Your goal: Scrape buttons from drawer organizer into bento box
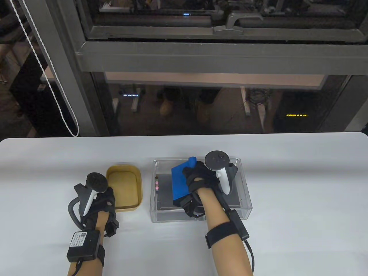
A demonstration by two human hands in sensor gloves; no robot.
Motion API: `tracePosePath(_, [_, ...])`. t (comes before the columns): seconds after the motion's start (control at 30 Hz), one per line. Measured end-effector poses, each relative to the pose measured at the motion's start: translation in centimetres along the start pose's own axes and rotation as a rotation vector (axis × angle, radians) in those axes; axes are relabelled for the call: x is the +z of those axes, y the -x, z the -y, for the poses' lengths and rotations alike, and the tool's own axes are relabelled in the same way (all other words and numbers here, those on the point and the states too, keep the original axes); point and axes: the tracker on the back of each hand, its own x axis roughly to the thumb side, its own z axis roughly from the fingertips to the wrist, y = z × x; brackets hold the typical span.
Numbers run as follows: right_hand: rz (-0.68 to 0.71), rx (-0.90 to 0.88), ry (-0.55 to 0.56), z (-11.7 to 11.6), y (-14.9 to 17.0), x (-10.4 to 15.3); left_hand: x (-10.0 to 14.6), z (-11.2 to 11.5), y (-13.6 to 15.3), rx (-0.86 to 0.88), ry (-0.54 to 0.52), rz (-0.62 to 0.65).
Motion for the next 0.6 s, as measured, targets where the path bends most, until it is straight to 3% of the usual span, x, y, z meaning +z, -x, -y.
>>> tracePosePath(0.3, [-0.029, -0.017, -0.031, -1.0, 0.1, -1.1, -0.6, -1.2, -2.1, -0.153, -0.013, 0.047])
tracePosePath(0.6, [-0.057, -0.001, -0.06, -2.4, 0.0, -2.4, -0.7, -0.1, -2.8, -0.126, 0.032, 0.087])
